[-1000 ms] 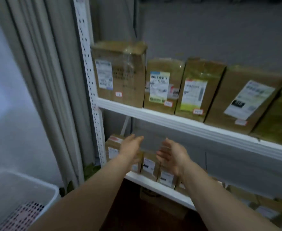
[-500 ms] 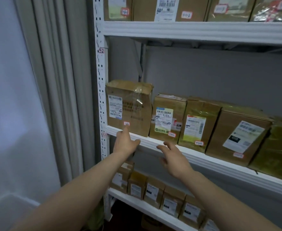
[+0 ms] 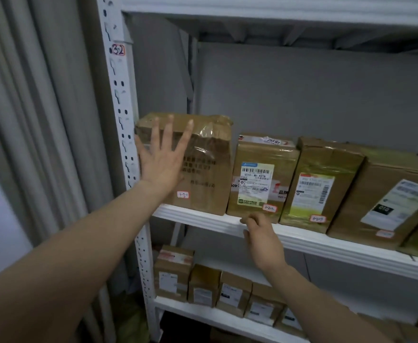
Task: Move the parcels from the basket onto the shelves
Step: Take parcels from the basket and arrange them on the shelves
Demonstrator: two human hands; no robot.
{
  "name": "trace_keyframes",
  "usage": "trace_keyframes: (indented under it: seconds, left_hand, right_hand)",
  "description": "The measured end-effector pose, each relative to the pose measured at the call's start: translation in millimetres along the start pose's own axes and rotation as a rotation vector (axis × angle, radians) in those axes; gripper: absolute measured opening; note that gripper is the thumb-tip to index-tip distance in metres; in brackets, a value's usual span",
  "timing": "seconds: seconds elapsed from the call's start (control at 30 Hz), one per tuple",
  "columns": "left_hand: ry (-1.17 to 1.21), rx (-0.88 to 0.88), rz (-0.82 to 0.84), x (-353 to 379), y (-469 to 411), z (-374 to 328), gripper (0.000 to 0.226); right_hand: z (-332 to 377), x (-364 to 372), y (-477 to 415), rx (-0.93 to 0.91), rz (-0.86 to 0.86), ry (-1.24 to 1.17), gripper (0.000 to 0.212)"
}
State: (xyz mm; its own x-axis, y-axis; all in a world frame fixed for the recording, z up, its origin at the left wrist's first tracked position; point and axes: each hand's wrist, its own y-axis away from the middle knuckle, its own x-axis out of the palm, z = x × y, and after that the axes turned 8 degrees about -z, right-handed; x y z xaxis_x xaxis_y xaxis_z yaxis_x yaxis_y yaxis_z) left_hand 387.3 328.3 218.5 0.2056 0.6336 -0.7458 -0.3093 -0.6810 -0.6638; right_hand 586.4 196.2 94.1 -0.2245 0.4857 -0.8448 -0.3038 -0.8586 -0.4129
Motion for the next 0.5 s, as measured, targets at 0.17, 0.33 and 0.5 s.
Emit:
trace_keyframes:
  seconds: [0.17,0.33,0.5]
  left_hand:
    - [0.043,0.09,0.031,11,-13,1,0.131]
    - [0.081,0.085,0.009,23,-14,-2,0.127]
    - [0.103,0.074,-0.023,34,-21,-3,0.122]
  right_hand:
    - [-4,10,-5,-0.034,0.044,0.104,0.046]
    - [-1,18,-17,-0.04,0.081,0.217,0.044]
    - [2,19,-25,0.014,0.145,0.249,0.041]
